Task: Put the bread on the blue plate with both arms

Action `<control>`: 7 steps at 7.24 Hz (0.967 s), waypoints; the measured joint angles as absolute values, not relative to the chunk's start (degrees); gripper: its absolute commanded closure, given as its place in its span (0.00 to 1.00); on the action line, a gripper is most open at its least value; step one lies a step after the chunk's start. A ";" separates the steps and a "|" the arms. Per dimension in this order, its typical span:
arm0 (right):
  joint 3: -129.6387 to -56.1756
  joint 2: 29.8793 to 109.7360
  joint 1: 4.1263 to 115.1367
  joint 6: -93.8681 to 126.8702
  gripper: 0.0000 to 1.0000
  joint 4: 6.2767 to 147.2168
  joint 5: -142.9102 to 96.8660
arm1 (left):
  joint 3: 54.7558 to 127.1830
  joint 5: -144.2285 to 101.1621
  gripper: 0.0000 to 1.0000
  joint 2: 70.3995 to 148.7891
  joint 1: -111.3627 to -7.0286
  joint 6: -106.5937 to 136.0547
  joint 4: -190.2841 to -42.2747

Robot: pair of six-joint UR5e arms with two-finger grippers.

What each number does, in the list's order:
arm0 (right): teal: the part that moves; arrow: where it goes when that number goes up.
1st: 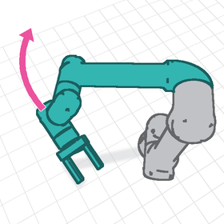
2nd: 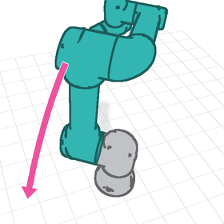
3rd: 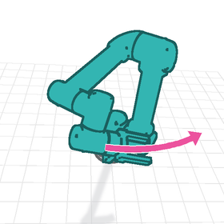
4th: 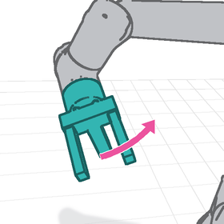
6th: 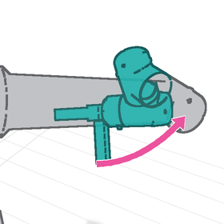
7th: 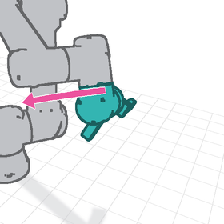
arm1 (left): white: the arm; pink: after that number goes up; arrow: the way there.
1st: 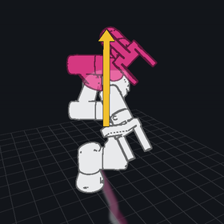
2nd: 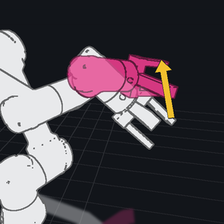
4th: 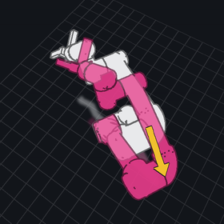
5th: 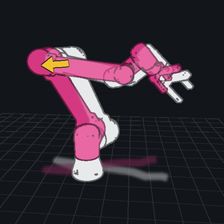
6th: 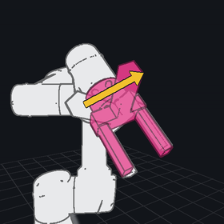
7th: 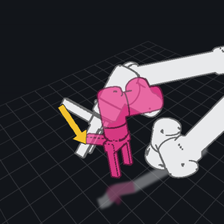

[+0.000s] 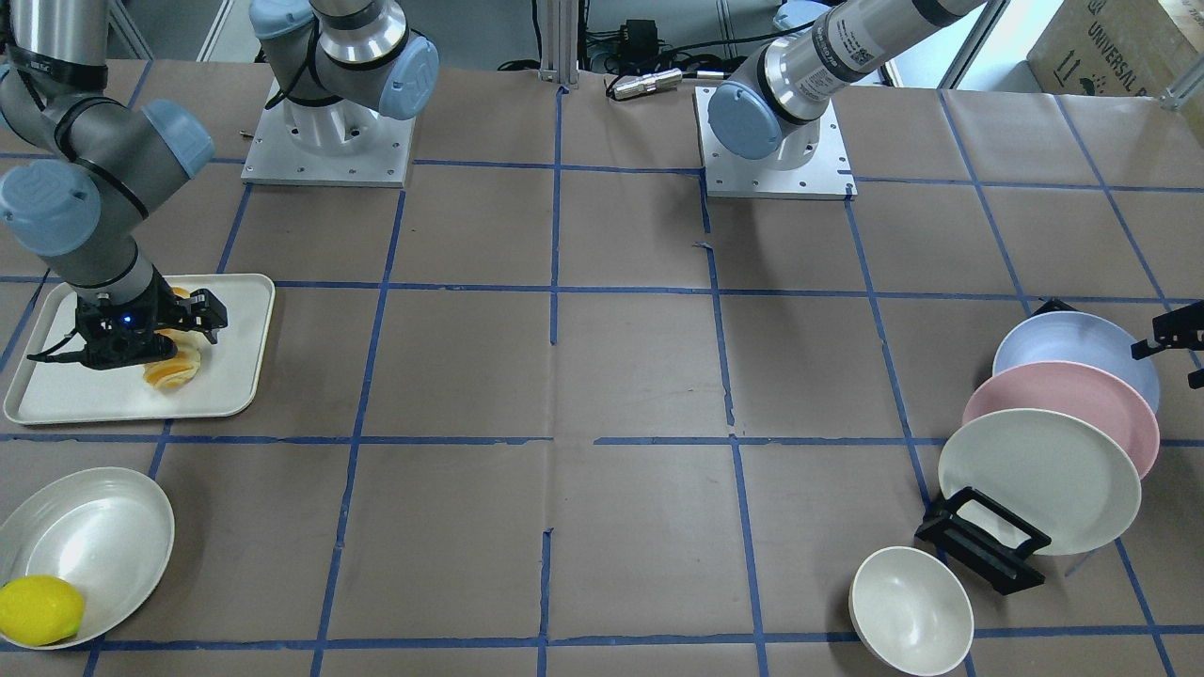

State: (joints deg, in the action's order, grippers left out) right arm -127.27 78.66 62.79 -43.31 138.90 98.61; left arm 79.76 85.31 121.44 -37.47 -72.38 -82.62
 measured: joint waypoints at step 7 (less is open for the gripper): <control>-127.26 78.42 62.75 -42.58 0.92 138.92 100.37 | 79.00 85.45 0.15 124.28 -38.86 -72.42 -81.68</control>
